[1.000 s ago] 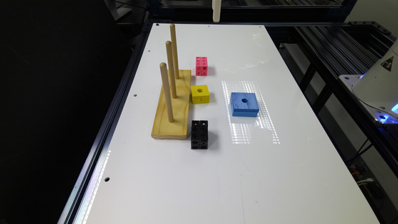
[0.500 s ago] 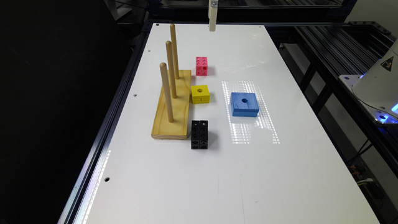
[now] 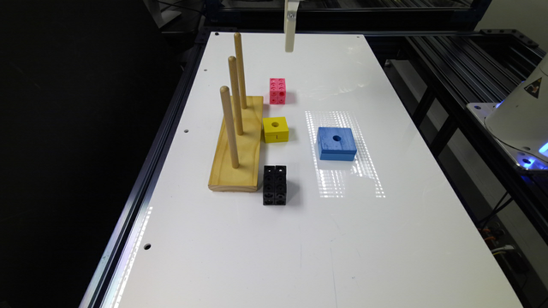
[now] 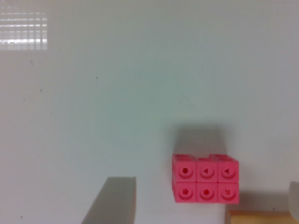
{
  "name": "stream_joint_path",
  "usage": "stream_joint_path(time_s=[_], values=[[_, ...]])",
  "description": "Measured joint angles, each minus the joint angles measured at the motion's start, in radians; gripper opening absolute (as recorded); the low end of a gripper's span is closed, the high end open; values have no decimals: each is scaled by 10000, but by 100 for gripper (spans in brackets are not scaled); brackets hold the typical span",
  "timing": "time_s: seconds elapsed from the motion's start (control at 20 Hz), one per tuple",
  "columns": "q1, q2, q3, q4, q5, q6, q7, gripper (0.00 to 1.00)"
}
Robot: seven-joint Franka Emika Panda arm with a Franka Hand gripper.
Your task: Pick up pink block.
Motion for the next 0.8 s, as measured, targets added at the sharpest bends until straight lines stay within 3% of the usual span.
stream_joint_path(time_s=[0.25, 0.55, 0.8], values=[[1, 230, 20, -8, 0, 185, 3, 100], [2, 896, 46, 0, 1, 860, 10, 100], [6, 919, 269, 14, 2, 905, 218, 100]])
